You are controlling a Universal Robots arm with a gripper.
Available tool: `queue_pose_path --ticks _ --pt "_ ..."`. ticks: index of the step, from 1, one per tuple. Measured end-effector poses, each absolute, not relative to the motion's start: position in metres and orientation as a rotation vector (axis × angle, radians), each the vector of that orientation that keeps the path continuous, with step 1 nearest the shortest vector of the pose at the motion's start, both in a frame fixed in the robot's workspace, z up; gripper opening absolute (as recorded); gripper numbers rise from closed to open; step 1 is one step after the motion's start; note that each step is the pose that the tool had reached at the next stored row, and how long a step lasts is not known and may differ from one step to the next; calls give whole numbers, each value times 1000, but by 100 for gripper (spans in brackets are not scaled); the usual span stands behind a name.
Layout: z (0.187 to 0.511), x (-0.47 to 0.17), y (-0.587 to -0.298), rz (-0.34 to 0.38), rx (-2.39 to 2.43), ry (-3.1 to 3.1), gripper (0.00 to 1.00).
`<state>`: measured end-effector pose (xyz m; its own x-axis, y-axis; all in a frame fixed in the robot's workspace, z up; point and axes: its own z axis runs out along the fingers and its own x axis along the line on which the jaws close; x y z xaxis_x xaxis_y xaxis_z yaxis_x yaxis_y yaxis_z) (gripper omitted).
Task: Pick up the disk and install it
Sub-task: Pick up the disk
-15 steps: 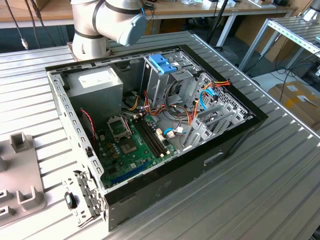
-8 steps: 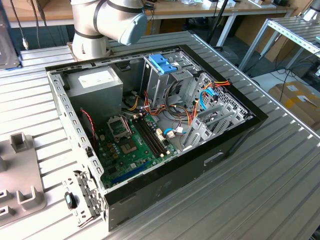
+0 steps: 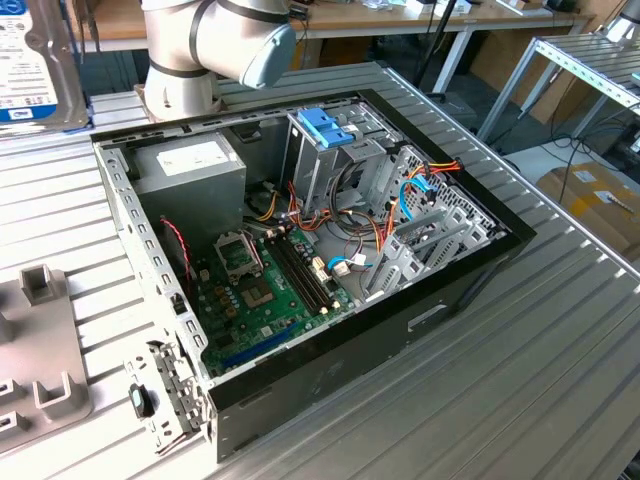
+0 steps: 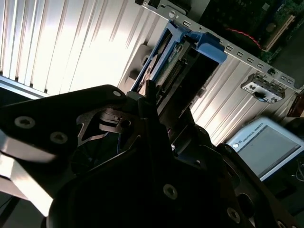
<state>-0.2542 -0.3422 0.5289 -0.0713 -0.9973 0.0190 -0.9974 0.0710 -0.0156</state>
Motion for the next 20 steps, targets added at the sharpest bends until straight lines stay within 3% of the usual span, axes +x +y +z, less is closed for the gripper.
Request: queue_pose_path --ticks 20 --pt "525 -125 -333 38 2139 -2297 35"
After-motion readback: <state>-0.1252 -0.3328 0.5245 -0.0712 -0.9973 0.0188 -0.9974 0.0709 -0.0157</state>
